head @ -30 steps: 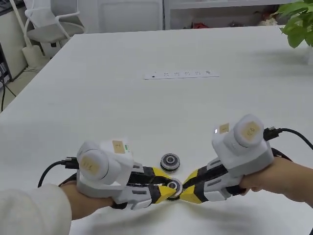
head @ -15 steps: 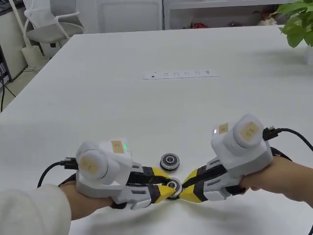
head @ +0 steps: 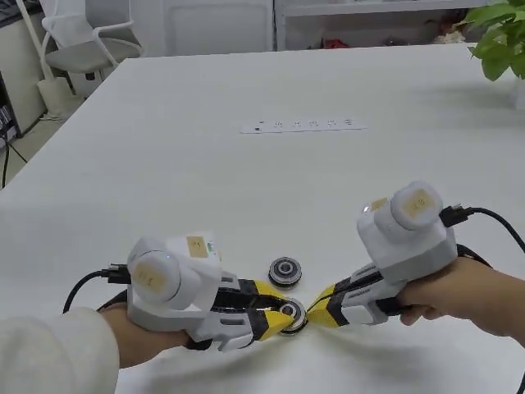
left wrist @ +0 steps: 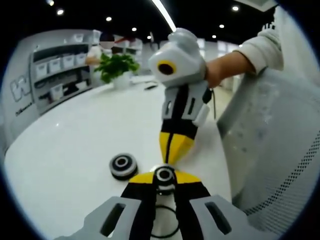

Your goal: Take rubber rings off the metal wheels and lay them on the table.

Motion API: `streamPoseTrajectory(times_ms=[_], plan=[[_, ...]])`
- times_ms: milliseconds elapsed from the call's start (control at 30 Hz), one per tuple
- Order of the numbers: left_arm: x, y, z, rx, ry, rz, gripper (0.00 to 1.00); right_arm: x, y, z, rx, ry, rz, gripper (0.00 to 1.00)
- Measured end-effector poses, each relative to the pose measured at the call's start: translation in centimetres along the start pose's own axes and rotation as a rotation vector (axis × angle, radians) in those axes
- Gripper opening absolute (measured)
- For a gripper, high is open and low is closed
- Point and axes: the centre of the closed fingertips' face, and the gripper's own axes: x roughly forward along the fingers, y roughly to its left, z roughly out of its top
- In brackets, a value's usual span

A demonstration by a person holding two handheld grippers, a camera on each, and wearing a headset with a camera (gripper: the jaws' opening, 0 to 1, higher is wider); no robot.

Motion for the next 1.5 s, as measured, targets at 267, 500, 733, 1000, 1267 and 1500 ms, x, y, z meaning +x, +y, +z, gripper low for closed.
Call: streamPoseTrajectory(times_ms=[267,500,733,1000,1267,1500], plan=[[0.0,0.0,0.0,0.002,-0.001,0.003,0.14,-0.3,0.1,0.7,0.081,-0.036,0.015,0.0],[0.0,0.1,-0.1,0.01,0.002,0.005,0.13,-0.1,0.5,1.1,0.096,-0.047,0.021,0.0],[-0.1,0.0,-0.1,0.015,0.002,0.005,0.13,-0.1,0.8,1.3,0.096,-0.051,0.028,0.0],[0.0,0.1,-0.1,0.014,0.001,0.005,0.13,-0.2,1.1,1.6,0.097,-0.059,0.042,0.0],[0.0,0.1,0.0,0.013,-0.001,0.007,0.13,-0.2,1.5,2.0,0.079,-0.071,0.055,0.0],[0.1,0.1,0.0,0.017,0.002,0.009,0.13,-0.3,1.4,2.0,0.09,-0.074,0.058,0.0]])
